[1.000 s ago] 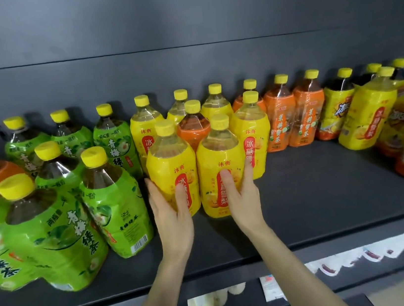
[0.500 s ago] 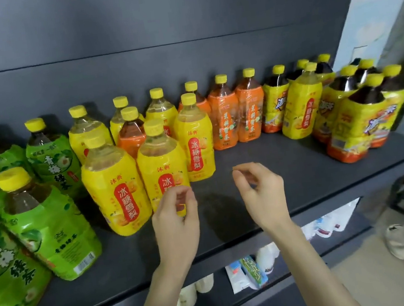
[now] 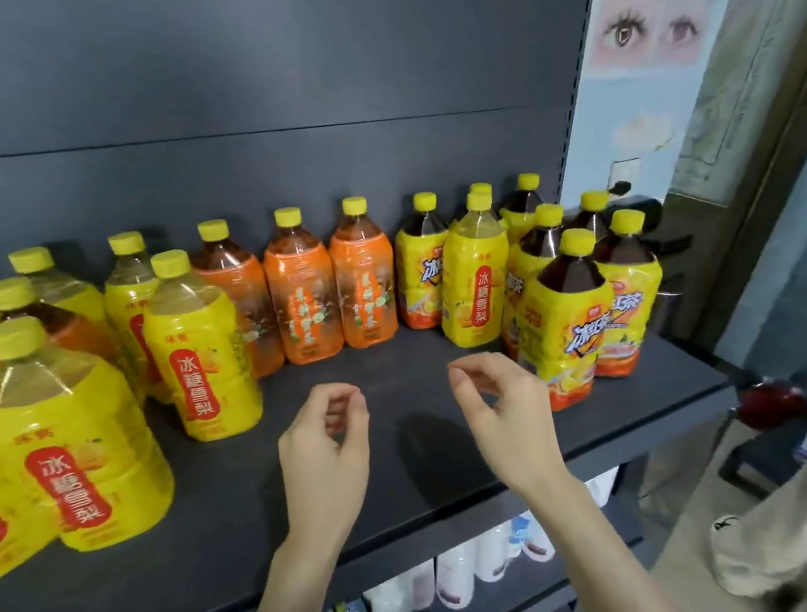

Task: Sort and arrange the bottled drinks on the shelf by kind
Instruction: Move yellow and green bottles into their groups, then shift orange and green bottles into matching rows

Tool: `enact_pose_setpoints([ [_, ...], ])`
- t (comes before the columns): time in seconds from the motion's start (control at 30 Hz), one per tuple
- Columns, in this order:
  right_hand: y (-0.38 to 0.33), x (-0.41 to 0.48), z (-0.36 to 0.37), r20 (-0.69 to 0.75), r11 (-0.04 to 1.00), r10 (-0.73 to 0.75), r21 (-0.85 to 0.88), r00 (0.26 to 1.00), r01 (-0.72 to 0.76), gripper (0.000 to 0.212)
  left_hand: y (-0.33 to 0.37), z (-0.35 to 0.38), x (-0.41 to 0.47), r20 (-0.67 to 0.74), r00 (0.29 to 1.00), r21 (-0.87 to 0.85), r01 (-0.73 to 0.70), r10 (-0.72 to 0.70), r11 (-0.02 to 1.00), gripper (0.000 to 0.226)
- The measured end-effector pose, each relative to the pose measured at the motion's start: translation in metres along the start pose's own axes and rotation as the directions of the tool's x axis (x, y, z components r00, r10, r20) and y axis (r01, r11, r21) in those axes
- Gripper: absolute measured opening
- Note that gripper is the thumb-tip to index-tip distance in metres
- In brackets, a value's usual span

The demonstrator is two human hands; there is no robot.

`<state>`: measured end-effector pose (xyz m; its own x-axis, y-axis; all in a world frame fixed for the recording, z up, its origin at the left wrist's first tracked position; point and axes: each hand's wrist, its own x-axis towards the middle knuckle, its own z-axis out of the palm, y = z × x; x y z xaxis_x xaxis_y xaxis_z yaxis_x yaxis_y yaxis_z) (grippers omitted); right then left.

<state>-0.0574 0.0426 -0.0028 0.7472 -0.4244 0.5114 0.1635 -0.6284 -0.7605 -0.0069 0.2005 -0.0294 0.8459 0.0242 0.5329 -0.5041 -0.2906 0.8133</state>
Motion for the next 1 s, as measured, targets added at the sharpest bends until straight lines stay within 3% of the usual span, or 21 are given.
enact_pose_setpoints([
  [0.13,0.017,0.032,-0.008,0.019,0.999,-0.015,0.036,1.0,0.014,0.012,0.009,0.025,0.014,-0.025,0.999,-0.003,0.026,-0.026,1.0,0.013],
  [0.43,0.035,0.116,0.011,-0.093,0.997,-0.062,0.044,0.994,0.067,0.011,0.003,0.067,0.08,-0.036,0.999,-0.035,0.016,-0.017,0.999,0.01],
  [0.67,0.046,0.172,0.034,-0.206,0.995,-0.021,-0.095,0.978,0.002,0.054,-0.022,0.091,0.124,0.072,0.996,-0.088,0.06,-0.054,0.994,0.012],
  [0.83,0.061,0.199,0.05,-0.175,0.981,0.055,-0.175,0.983,-0.086,0.088,-0.037,0.101,0.136,0.091,0.992,-0.084,0.095,-0.087,0.992,0.014],
  [1.0,0.071,0.198,0.058,-0.215,0.916,-0.071,-0.4,0.974,-0.021,0.089,-0.047,0.098,0.133,0.055,0.993,-0.075,0.108,-0.104,0.991,0.016],
])
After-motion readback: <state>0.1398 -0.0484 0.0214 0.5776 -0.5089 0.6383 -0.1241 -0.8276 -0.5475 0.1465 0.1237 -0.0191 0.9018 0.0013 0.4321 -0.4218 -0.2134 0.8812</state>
